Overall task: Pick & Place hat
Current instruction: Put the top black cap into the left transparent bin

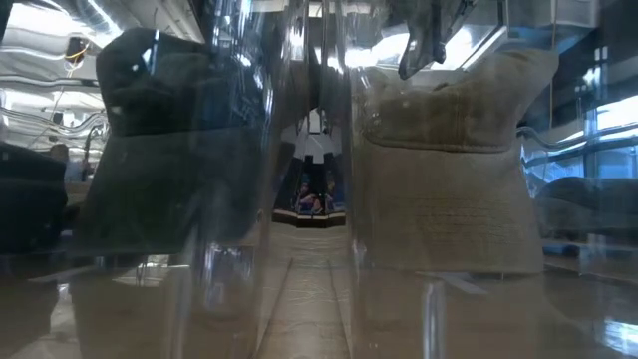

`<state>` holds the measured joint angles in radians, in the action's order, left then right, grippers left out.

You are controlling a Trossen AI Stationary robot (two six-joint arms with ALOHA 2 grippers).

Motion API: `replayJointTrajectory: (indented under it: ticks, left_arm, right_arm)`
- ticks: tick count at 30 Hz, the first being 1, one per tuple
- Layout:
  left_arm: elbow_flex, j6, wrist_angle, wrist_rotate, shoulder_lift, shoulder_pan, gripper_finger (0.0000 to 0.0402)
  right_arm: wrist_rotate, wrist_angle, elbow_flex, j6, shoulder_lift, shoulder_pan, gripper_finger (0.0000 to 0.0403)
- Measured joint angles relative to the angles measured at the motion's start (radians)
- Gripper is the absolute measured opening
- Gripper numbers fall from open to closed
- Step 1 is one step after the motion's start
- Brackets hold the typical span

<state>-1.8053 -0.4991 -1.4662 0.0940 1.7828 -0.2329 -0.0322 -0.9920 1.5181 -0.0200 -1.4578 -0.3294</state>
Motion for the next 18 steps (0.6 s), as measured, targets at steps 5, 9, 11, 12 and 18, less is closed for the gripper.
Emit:
replayJointTrajectory:
  ticks: [5,9,11,12,18]
  left_arm:
    - [-0.011,0.007,-0.024,0.031,0.000,0.000,0.0136]
    - [-0.063,0.019,-0.057,0.080,-0.002,0.000,0.0143]
    - [-0.092,0.026,-0.064,0.118,-0.005,0.000,0.0142]
    - [-0.107,0.038,-0.064,0.145,-0.009,0.000,0.0142]
    - [-0.129,0.153,-0.084,0.421,-0.035,0.000,0.0140]
  right_arm:
    - [0.000,0.000,0.000,0.002,0.000,0.000,0.0072]
    - [0.000,0.000,0.000,0.002,0.000,0.000,0.0072]
    - [0.000,0.000,0.000,0.000,0.000,0.000,0.0072]
    - [0.000,0.000,0.000,-0.003,0.000,0.000,0.0072]
    - [0.065,-0.014,0.000,-0.052,0.000,0.001,0.0072]
